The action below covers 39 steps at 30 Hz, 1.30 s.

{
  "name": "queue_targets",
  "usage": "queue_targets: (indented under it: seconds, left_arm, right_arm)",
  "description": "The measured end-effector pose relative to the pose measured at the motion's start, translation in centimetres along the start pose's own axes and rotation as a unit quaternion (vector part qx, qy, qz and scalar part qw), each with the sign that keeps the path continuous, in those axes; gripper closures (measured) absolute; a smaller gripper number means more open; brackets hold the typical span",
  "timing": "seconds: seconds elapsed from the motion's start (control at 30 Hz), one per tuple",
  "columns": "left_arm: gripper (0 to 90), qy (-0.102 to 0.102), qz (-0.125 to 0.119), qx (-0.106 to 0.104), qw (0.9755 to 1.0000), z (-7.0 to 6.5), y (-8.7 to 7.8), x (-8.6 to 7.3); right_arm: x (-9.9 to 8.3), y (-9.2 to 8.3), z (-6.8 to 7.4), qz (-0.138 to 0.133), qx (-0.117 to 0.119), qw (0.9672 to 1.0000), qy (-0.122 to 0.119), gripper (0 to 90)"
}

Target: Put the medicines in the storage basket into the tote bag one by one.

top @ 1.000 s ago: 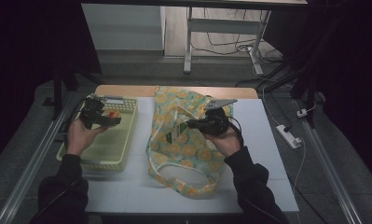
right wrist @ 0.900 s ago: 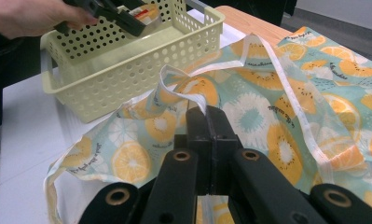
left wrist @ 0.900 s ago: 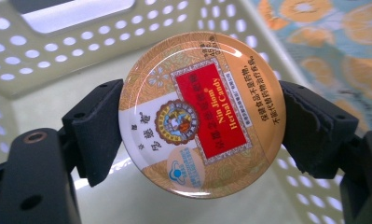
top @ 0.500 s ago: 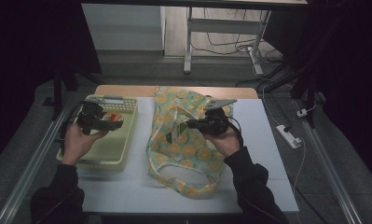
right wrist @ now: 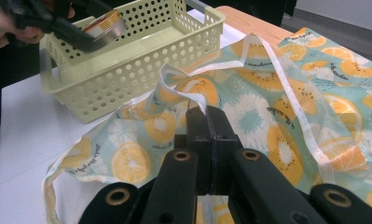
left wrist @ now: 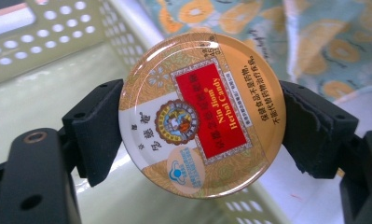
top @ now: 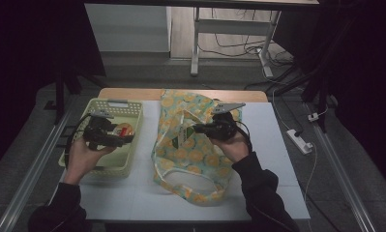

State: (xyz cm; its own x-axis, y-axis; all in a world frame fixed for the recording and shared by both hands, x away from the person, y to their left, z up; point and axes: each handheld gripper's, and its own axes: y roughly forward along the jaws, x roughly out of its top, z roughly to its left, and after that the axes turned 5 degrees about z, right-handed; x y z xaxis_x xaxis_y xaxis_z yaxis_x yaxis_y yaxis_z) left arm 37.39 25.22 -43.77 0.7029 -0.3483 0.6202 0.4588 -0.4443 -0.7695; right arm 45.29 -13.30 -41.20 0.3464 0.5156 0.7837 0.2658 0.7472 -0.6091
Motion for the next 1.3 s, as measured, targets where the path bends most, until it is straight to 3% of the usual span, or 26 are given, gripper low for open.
queue_targets:
  seconds: [0.33,0.73,1.03,1.3]
  left_arm:
    - [20.7,0.045,-0.003,-0.029,0.9986,-4.0,0.4,0.4]
    - [20.6,0.084,0.001,-0.066,0.9942,-7.9,2.2,1.0]
    - [20.6,0.119,0.02,-0.082,0.9893,-10.6,5.0,2.3]
    - [20.6,0.13,0.036,-0.085,0.9872,-12.3,8.1,3.1]
  right_arm:
    - [0.0,0.0,0.0,0.0,0.0,1.0,0.0,90.0]
    - [0.0,0.0,0.1,0.0,0.001,1.0,-0.001,90.0]
    - [0.0,0.1,0.2,0.001,0.0,1.0,-0.002,90.0]
    - [0.0,0.1,0.1,0.001,0.0,1.0,-0.003,90.0]
